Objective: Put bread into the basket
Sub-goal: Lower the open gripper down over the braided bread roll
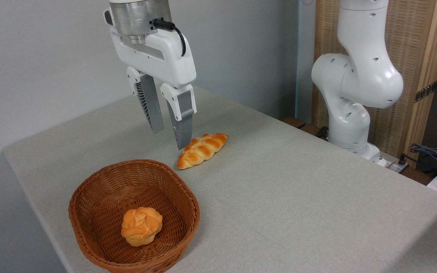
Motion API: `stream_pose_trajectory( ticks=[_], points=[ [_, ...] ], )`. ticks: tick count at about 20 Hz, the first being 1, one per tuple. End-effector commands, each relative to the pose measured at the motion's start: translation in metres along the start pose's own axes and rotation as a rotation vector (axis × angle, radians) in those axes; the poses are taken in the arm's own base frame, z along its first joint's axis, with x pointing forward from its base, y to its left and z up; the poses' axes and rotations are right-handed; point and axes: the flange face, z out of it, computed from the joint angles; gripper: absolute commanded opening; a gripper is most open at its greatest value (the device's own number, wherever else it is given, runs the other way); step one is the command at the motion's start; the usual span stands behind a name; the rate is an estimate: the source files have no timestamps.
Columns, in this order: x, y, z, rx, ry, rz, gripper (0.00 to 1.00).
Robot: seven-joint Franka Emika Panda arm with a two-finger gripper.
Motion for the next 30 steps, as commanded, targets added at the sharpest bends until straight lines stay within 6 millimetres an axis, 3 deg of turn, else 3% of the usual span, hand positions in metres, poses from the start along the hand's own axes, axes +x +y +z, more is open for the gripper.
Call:
stream_pose_trajectory(
  ticks=[1, 11, 14, 23, 30],
  points=[
    [-0.002, -0.003, -0.003, 0.007, 0.009, -0.009, 1.0],
    [-0.002, -0.002, -0.003, 0.004, 0.008, -0.011, 1.0],
    [-0.006, 0.007, 0.002, -0.029, 0.018, -0.039, 1.0],
    [-0.007, 0.068, 0.046, -0.058, 0.052, -0.119, 1.0],
    [0.017, 0.138, 0.122, -0.05, 0.048, -0.105, 1.0]
  ],
)
